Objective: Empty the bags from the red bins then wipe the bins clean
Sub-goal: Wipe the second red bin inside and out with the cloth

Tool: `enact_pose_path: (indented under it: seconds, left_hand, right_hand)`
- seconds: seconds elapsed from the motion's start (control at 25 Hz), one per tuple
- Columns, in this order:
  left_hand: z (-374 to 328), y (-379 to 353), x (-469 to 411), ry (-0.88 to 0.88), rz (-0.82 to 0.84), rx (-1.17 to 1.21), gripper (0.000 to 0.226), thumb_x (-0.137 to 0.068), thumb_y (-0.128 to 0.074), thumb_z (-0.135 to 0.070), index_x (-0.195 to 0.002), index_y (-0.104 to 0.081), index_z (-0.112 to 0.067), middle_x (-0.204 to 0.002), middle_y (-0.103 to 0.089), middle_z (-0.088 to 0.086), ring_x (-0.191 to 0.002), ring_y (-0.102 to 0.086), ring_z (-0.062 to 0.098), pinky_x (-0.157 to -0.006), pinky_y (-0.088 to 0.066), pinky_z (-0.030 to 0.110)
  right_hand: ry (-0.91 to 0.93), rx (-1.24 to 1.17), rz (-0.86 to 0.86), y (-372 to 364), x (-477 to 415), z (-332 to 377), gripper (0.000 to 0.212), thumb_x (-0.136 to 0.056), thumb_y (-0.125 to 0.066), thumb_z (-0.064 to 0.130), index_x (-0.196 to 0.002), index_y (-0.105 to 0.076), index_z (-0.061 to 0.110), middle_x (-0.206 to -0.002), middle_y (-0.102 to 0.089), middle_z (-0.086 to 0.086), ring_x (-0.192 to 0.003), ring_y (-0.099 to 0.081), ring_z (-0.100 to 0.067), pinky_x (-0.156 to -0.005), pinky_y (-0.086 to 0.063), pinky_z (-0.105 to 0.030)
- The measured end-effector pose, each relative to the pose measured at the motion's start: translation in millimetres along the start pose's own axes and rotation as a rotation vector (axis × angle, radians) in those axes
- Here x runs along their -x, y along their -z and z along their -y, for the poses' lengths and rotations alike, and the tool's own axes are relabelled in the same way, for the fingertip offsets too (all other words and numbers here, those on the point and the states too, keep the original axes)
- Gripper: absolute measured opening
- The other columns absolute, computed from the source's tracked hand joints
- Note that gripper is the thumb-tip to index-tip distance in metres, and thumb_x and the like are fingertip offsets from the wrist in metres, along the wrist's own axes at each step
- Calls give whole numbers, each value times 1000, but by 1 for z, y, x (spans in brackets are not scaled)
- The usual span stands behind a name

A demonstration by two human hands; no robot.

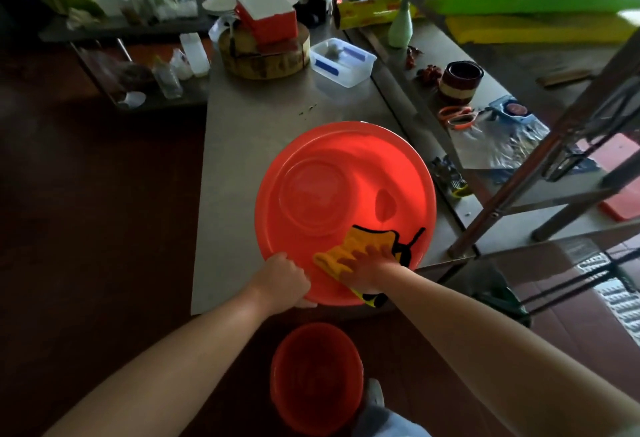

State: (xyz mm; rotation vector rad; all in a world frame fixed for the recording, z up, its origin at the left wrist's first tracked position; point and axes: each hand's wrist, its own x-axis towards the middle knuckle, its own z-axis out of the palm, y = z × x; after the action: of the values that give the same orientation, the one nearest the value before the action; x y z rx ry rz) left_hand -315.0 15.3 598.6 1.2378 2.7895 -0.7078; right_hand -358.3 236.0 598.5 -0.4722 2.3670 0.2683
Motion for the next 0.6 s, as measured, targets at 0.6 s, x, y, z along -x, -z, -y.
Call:
enact_pose_path:
  seconds: [0.6]
  left_hand:
    - [4, 0, 10, -90, 40, 61, 56, -92, -41, -61, -75, -73, -18, -81, -73, 9, -73, -68, 27, -75, -55, 38]
  right_hand:
    - [343, -71, -271, -18, -77, 22, 58, -103, -24, 46, -156, -3, 53, -165, -24, 3, -144, -29, -44, -108, -25, -73]
